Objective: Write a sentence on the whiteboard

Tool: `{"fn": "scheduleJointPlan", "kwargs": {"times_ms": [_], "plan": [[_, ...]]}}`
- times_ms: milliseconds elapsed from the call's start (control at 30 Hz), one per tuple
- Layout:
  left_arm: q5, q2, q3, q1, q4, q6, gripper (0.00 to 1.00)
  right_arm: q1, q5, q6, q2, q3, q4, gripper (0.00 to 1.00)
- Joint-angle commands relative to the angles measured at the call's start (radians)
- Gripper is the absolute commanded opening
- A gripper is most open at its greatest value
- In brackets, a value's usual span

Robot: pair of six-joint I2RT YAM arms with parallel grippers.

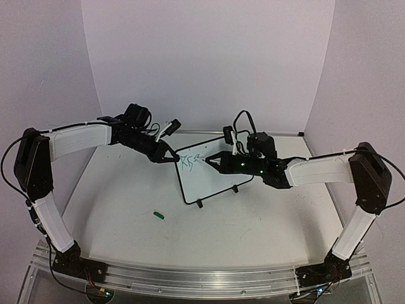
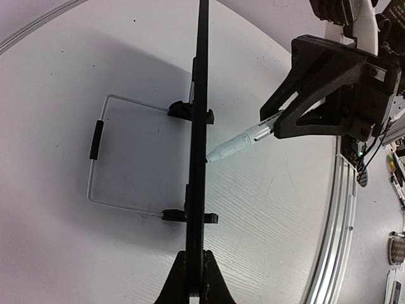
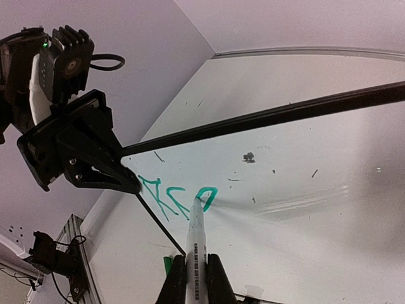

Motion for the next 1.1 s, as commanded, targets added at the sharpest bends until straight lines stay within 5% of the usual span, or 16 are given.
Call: {"fn": "scheduleJointPlan", "kwargs": {"times_ms": [0,1067], "plan": [[-0.056,0.008,0.011,-0.021,-0.062,0.052,0.00,-0.006,0.017,0.013,0.023,-0.003,0.020,0.00],[-0.058,0.009,0.011,-0.023,-0.065,0.052,0.00,-0.006,0.111,0.009,-0.082,-0.066,0.025,0.00]]}}
